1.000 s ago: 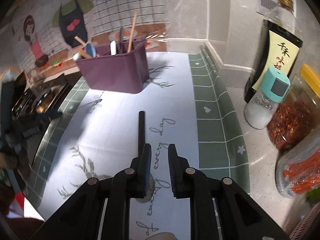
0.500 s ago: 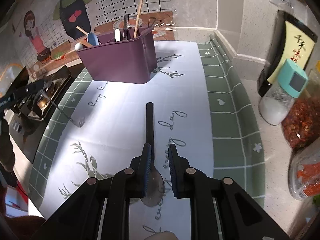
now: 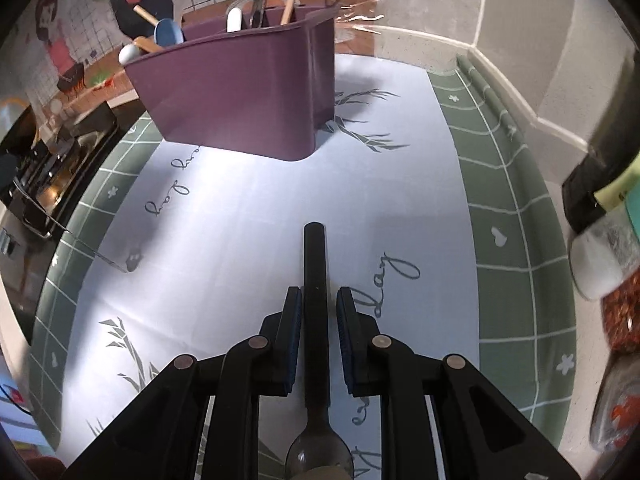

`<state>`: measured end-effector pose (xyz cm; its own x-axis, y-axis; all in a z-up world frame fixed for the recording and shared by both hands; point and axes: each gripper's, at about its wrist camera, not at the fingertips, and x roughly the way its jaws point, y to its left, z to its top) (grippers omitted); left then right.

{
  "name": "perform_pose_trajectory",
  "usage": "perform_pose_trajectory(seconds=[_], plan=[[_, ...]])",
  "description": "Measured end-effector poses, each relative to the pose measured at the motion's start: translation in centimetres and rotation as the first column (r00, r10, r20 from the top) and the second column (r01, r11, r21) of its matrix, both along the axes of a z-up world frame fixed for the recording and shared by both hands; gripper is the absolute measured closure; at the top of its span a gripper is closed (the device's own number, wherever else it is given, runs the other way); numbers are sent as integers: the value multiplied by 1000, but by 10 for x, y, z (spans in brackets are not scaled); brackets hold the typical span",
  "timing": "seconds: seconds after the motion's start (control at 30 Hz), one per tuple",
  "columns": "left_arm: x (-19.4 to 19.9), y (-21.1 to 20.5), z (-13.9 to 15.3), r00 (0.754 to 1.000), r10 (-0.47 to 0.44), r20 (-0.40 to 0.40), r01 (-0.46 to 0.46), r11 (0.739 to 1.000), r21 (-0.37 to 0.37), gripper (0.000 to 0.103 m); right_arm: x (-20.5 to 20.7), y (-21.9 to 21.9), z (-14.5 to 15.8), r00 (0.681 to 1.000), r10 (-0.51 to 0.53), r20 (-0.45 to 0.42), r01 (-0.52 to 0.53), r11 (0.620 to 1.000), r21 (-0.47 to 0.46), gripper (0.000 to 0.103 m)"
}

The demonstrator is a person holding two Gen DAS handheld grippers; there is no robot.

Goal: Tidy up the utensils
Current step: 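Lift the metal spoon and ladle into the purple caddy and open both grippers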

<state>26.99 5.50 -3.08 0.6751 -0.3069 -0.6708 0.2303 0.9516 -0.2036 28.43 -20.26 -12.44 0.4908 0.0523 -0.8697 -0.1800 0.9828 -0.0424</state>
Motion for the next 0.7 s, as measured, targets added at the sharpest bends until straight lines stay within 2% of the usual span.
perform_pose_trajectory(seconds=[0.1,0.33,0.5,0.63,0.7], plan=[[-1,2,4,1000,5,1,-5,1000,-3,74,-6,4,8,999,22,25,-22,1000,-2,92],[-3,4,20,1000,10,14,-9,1000,-10,74,-22,-3,55,991,3,133,-16,995,100,92],[-5,2,31,1000,-1,24,1,1000,-1,74,-24,-5,74,983,-12,181,-13,991,131,92],[-6,0,47,999,-16,47,16,1000,3,74,-21,-9,86,977,-37,211,2,986,165,92],[-5,-2,64,997,-27,77,26,1000,7,74,-20,-9,97,970,-49,238,3,982,191,92]])
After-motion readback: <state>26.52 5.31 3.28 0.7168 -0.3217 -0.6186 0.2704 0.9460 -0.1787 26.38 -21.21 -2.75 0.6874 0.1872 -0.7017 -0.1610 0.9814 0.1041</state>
